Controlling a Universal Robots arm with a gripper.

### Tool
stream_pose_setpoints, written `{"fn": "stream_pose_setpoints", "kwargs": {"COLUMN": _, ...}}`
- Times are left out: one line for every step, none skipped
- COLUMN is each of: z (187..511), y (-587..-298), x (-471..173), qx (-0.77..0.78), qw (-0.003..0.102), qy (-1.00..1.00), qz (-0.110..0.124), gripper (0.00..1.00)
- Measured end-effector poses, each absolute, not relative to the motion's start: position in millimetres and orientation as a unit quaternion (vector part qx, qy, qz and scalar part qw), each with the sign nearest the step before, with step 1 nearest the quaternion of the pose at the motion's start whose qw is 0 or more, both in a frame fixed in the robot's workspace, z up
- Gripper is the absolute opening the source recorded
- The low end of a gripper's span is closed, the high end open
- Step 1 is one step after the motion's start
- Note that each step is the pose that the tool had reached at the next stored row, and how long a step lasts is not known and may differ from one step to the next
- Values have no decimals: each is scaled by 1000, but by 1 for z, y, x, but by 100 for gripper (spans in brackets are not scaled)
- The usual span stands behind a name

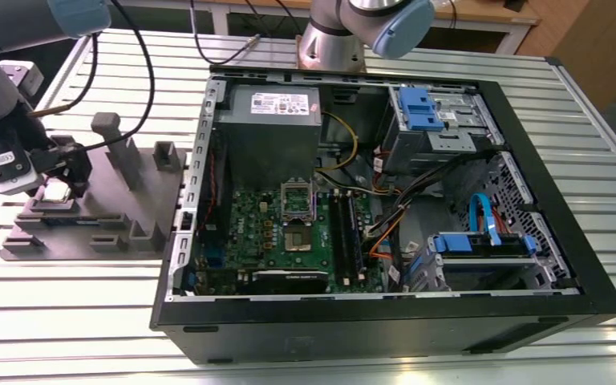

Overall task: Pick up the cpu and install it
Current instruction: 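Pick up the cpu and move it towards the insertion slot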

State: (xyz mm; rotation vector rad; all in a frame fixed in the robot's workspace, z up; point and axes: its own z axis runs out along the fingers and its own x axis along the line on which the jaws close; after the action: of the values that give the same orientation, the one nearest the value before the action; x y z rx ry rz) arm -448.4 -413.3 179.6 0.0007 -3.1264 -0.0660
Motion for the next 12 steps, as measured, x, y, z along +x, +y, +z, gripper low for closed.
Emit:
{"fn": "stream_pose_setpoints", "kwargs": {"z": 180, "y": -413, "x": -448, "qx": 0, "qw": 7, "qy": -1000, "qz": -21, "gripper": 71}}
{"fn": "stream_pose_setpoints", "kwargs": {"z": 180, "y": -413, "x": -448, "qx": 0, "qw": 7, "qy": -1000, "qz": -21, "gripper": 71}}
{"fn": "stream_pose_setpoints", "kwargs": {"z": 180, "y": -413, "x": -448, "qx": 0, "qw": 7, "qy": -1000, "qz": -21, "gripper": 64}}
{"fn": "stream_pose_setpoints", "kwargs": {"z": 180, "y": -413, "x": -448, "qx": 0, "qw": 7, "qy": -1000, "qz": -21, "gripper": 64}}
{"fn": "stream_pose_setpoints", "kwargs": {"z": 180, "y": -413, "x": -448, "qx": 0, "qw": 7, "qy": -1000, "qz": -21, "gripper": 64}}
{"fn": "stream_pose_setpoints", "kwargs": {"z": 180, "y": -413, "x": -448, "qx": 0, "qw": 7, "qy": -1000, "qz": -21, "gripper": 64}}
{"fn": "stream_pose_setpoints", "kwargs": {"z": 180, "y": -413, "x": -448, "qx": 0, "qw": 7, "qy": -1000, "qz": -21, "gripper": 64}}
{"fn": "stream_pose_setpoints", "kwargs": {"z": 180, "y": -413, "x": -449, "qx": 0, "qw": 7, "qy": -1000, "qz": -21, "gripper": 64}}
{"fn": "stream_pose_setpoints", "kwargs": {"z": 180, "y": -413, "x": -449, "qx": 0, "qw": 7, "qy": -1000, "qz": -21, "gripper": 64}}
{"fn": "stream_pose_setpoints", "kwargs": {"z": 180, "y": -413, "x": -449, "qx": 0, "qw": 7, "qy": -1000, "qz": -21, "gripper": 64}}
{"fn": "stream_pose_setpoints", "kwargs": {"z": 181, "y": -413, "x": -449, "qx": 0, "qw": 7, "qy": -1000, "qz": -21, "gripper": 64}}
{"fn": "stream_pose_setpoints", "kwargs": {"z": 181, "y": -413, "x": -449, "qx": 0, "qw": 7, "qy": -1000, "qz": -21, "gripper": 64}}
